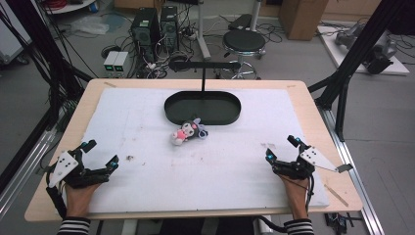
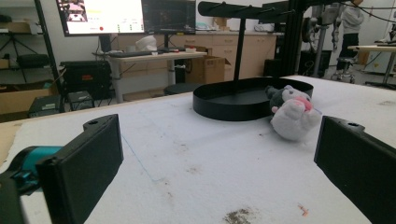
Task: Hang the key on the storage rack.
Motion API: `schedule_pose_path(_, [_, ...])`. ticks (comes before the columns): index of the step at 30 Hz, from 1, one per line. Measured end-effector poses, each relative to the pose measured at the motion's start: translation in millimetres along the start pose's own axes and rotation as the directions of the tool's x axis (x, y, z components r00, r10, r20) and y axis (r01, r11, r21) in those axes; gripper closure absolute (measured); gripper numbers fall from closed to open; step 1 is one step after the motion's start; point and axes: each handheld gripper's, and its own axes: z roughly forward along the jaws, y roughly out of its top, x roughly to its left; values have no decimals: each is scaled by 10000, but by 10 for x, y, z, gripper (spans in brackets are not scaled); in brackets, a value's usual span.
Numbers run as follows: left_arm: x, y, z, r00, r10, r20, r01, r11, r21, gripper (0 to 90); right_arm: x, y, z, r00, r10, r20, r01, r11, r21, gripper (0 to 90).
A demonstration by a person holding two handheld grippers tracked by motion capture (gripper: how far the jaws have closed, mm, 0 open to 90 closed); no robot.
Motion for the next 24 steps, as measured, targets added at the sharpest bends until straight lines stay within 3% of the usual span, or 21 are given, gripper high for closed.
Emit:
schedule_pose_path(18, [14, 7, 16, 9997, -208, -99, 209, 9997, 112, 17, -12, 4, 2, 9999, 108, -9, -108, 9999, 30, 5])
schedule_pose_path(20, [10, 28, 36, 9998, 19, -181, -15, 9997, 236, 17, -14, 3, 1, 9999, 130, -24, -130, 9999, 22, 5])
schedule_pose_path(24, [25, 112, 71, 10000, 28, -16, -28, 9995, 312, 17, -4, 3, 2, 9999, 133, 10, -133, 9999, 50, 5])
